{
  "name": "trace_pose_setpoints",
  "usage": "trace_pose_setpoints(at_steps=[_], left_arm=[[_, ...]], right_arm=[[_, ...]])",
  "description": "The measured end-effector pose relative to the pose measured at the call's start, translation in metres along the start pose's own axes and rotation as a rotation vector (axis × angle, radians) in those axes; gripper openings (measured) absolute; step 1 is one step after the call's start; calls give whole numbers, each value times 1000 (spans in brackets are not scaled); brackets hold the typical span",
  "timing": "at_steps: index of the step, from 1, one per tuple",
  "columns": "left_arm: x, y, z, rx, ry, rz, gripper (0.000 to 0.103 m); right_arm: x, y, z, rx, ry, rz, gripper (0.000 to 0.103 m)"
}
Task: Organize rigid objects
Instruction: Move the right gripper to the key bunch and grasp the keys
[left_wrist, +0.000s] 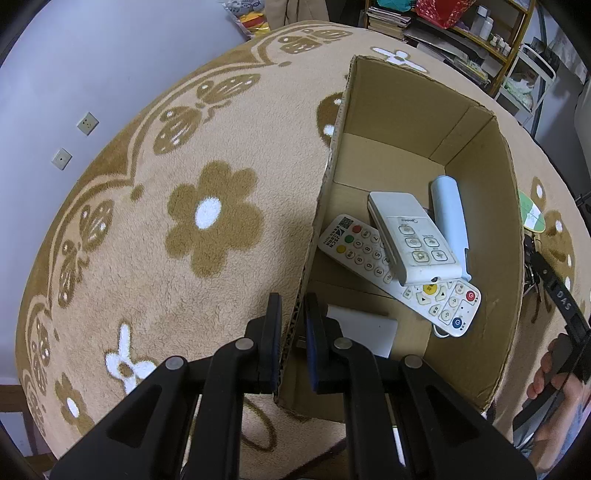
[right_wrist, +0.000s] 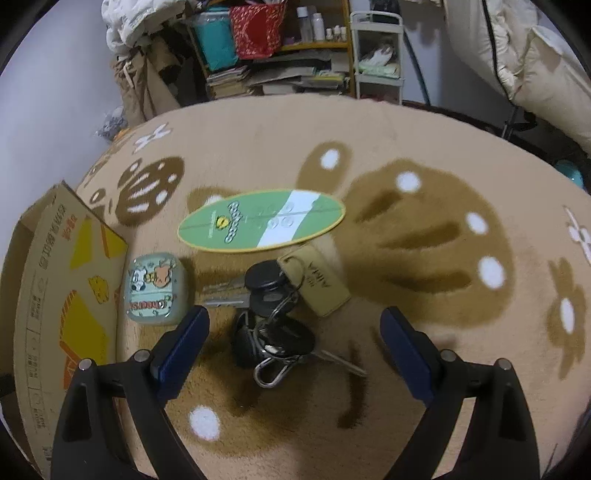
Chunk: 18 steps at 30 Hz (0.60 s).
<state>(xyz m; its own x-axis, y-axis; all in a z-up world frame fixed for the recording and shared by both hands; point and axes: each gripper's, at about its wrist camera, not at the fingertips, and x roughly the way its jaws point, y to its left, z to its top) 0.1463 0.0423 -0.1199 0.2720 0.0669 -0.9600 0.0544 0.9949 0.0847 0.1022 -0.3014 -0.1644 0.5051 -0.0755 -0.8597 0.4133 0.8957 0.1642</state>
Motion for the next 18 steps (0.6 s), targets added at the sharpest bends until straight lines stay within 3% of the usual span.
trace_pose_setpoints(at_steps=[4,6,8,14,16,18], left_arm=[[0,0,0,2,0,1,11],[1,0,0,0,0,-1,11],[1,0,0,-5,1,-5,11],[0,-1,0,-2,0,-3,11],[0,0,0,-7,1,-8,11],[0,0,0,-7,2,-8,11]], right_arm=[[10,11,-6,-52,22,-27,98],[18,17,-11,-90,50,-114,97],[24,19,-17,-109,73,-145,95],[22,16,-16,-72,75,-146,93],[22,18,-16,-86,79,-155,90],[23,20,-13,-85,83,-150,80]])
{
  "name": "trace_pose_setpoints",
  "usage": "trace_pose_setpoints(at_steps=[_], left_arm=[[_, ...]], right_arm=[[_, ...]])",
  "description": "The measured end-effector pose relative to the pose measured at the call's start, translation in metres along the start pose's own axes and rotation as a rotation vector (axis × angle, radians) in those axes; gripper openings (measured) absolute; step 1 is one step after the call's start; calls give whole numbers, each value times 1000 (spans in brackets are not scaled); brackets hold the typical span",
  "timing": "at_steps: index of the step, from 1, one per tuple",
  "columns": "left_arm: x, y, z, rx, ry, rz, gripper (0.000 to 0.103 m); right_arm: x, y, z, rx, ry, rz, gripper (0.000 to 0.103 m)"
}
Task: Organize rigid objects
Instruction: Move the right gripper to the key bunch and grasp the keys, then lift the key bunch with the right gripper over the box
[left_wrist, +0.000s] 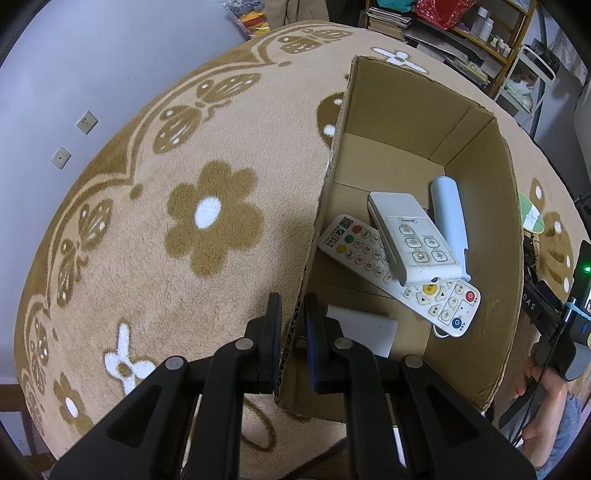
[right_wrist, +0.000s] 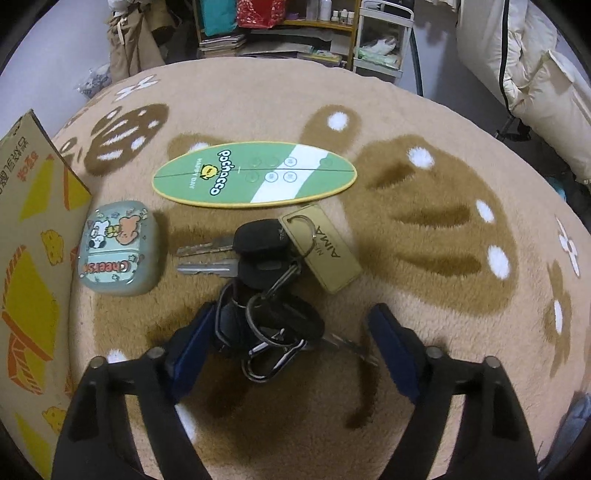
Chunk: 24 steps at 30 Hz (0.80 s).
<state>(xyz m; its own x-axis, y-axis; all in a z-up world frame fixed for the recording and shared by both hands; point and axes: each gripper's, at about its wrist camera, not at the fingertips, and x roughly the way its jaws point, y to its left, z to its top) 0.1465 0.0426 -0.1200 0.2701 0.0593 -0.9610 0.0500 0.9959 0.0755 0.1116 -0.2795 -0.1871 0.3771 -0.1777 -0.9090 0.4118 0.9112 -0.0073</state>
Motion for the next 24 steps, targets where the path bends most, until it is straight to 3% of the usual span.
trace_pose_setpoints(at_steps=[4,10,11,15,19,24], left_arm=[[0,0,0,4,-1,4,11],[0,0,0,0,0,1,11],[0,0,-1,1,0,1,11],[-1,0,0,0,1,0,11],[-1,0,0,-2,2,-2,11],[-1,0,0,-1,2,0,11]], right_arm=[[-5,-1,2,15,-24,6,58],[-9,-5,-1,5,-53,21,52],[-10,-5,0,5,-58,29,35],[-18,-3,5,14,-78,54,23],[-24,-6,10,44,-89,102,23],[-40,-20,14,143,-125,229,23]])
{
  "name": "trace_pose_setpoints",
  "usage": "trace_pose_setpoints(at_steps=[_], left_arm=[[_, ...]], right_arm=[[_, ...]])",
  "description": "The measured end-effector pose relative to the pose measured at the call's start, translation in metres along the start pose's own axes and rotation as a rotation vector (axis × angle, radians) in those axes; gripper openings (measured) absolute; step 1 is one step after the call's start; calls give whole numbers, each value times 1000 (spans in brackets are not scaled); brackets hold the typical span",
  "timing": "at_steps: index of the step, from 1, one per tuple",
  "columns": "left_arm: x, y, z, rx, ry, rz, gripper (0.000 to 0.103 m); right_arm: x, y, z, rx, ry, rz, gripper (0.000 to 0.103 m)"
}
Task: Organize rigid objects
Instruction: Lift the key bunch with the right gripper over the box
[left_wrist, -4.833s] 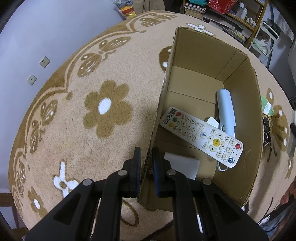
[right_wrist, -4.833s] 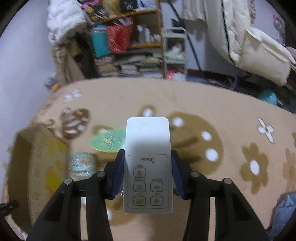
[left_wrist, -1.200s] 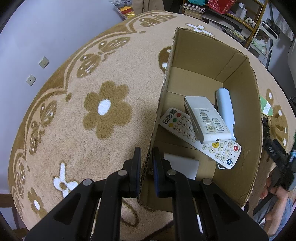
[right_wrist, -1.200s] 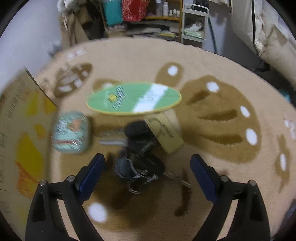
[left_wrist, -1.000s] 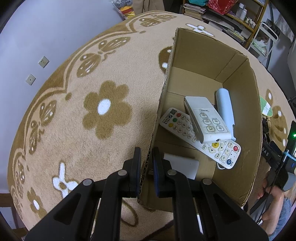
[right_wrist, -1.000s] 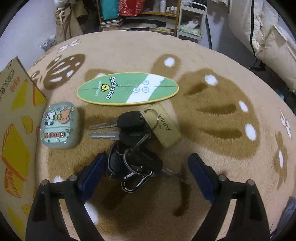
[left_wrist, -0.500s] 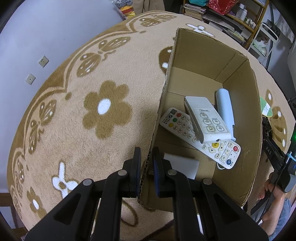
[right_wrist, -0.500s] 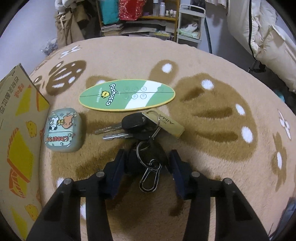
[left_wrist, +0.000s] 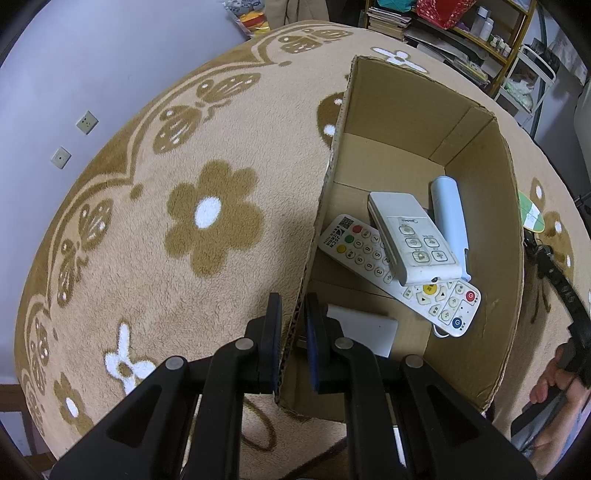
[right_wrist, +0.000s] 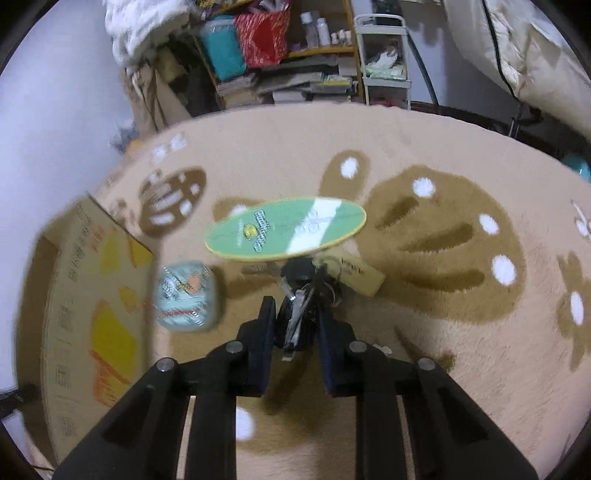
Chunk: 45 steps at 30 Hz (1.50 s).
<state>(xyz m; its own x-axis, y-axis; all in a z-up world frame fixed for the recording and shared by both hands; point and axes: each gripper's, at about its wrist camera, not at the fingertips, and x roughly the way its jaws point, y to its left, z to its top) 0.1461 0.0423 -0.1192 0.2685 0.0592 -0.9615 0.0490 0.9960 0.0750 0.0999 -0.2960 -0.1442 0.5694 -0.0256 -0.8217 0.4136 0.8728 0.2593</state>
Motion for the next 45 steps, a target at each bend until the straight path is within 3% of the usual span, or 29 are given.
trace_pose_setpoints(at_steps=[4,13,27,35,41,45], left_arm=[[0,0,0,0,0,-1,11],[0,2,1,-2,1,-4,11],[-1,2,1,-4,4,-5,11],[-1,1,1,-3,5,-3,11],[-1,1,1,-4,6,-6,11],[-1,2,1,-4,5,-5,11]], right_arm=[[-20,0,8,27,-62,61,23],[-57,26,13,-48,-148,118,23],[-106,61,13,-128,-283,289,23],[-123,111,7,-238,-290,432,23],[-131,147,-4,-343,-302,460,23],[-117,161,-15,-388,-264,427,23]])
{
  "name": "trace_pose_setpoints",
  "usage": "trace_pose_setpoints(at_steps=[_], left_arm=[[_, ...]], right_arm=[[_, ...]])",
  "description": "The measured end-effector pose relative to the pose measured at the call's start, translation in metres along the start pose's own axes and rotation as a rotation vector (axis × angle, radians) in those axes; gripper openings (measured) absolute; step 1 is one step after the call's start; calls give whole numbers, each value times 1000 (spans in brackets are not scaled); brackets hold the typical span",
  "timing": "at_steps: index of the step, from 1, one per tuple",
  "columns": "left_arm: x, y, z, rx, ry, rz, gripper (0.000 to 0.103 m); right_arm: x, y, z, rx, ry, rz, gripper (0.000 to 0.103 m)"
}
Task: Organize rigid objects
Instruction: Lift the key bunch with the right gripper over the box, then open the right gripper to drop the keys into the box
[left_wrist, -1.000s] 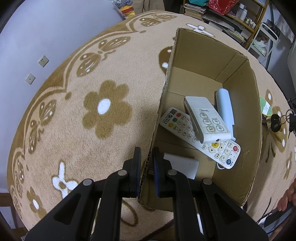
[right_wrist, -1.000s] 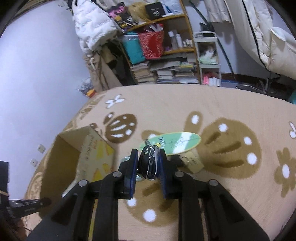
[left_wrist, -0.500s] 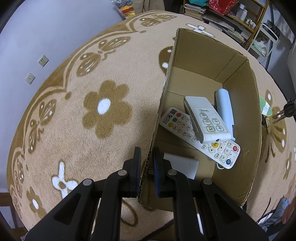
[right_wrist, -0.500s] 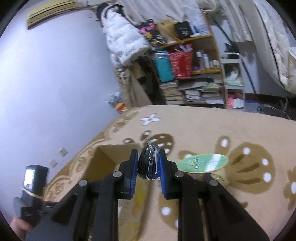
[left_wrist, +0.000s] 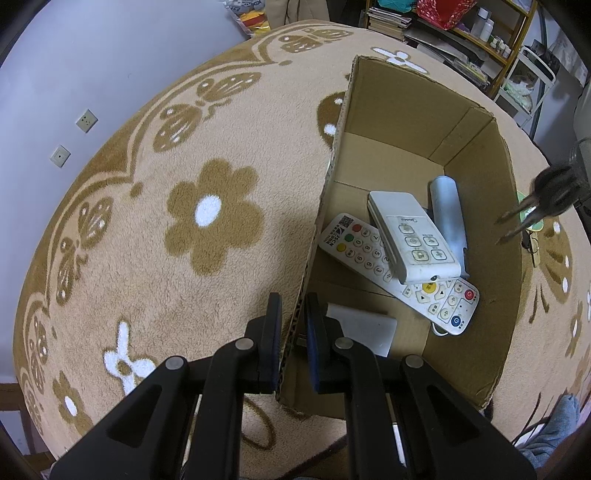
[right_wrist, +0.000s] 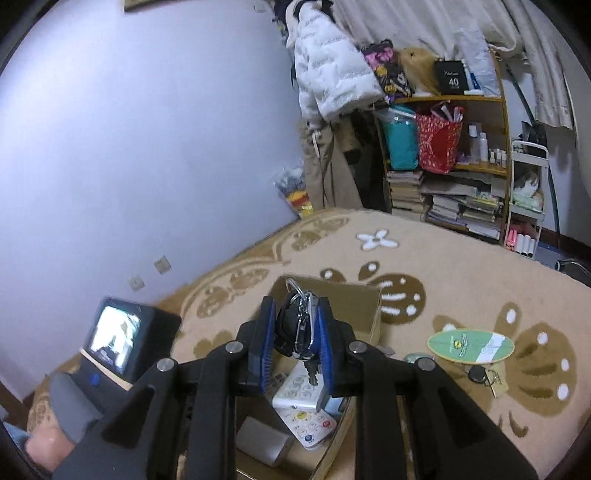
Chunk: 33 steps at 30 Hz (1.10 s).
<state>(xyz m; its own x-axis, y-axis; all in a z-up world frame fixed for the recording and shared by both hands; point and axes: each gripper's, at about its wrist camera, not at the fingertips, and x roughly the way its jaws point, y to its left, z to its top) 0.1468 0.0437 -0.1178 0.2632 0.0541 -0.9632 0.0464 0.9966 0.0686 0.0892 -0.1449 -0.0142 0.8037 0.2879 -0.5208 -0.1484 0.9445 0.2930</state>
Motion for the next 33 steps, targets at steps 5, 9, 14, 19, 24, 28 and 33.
trace_pose_setpoints(at_steps=[5,9,14,19,24,28,33], left_arm=[[0,-1,0,3,-2,4,11],[0,0,0,2,-2,3,11],[0,0,-1,2,-2,1,11],[0,2,-1,-1,-2,-6,11],[0,2,0,2,-2,-3,11],[0,3,1,2,-1,-3,11],[1,2,1,3,-1,0,11]], right_arm=[[28,-1,-20,28,97,1,23],[45,-2,-31,26,154,-11,23],[53,1,-40,-23,196,-74,24],[52,3,-38,-27,198,-98,24],[42,6,-31,-58,148,-171,61],[32,-1,-23,-56,93,-196,79],[22,-24,-19,-15,38,-280,103]])
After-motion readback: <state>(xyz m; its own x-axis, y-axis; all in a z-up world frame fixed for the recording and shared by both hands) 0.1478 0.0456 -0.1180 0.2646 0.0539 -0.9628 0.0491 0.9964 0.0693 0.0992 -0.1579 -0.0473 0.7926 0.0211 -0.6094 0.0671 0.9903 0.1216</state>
